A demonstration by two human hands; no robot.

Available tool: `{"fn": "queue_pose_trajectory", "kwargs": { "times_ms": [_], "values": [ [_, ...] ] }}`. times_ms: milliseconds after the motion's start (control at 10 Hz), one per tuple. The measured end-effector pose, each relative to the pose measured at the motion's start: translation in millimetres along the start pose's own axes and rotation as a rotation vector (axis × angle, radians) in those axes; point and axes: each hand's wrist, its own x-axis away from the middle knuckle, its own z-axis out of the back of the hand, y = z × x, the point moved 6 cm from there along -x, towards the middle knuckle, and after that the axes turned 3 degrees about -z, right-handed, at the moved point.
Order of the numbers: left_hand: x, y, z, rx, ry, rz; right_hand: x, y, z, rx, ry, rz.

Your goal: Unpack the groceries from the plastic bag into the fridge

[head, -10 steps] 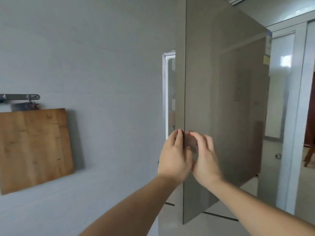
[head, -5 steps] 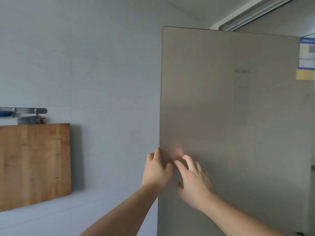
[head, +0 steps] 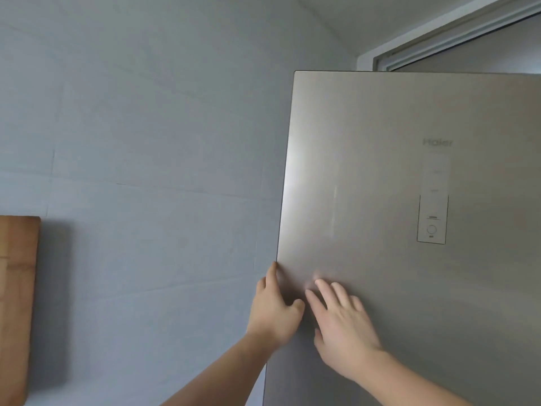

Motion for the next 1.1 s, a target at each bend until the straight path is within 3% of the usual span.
{"fn": "queue_pose_trajectory", "kwargs": {
  "times_ms": [400,700,900,1100],
  "values": [
    [-80,-39,-26,0.056,-0.131,-0.049,-59,11,-63,0.117,-0.056,-0.068],
    [-88,-48,-26,0.046,-0.162,-0.073,-60,10,-72,0.171,-0.005,-0.033],
    [-91,-42,-18,-0.084,-0.254,-0.080,-54,0,-59,0.018,-0.064,-0.088],
    [-53,-25,-6,-0.400,-0.295,-0.180,-27,-4,-16,-0.119,-0.173,-0.204]
  ]
}}
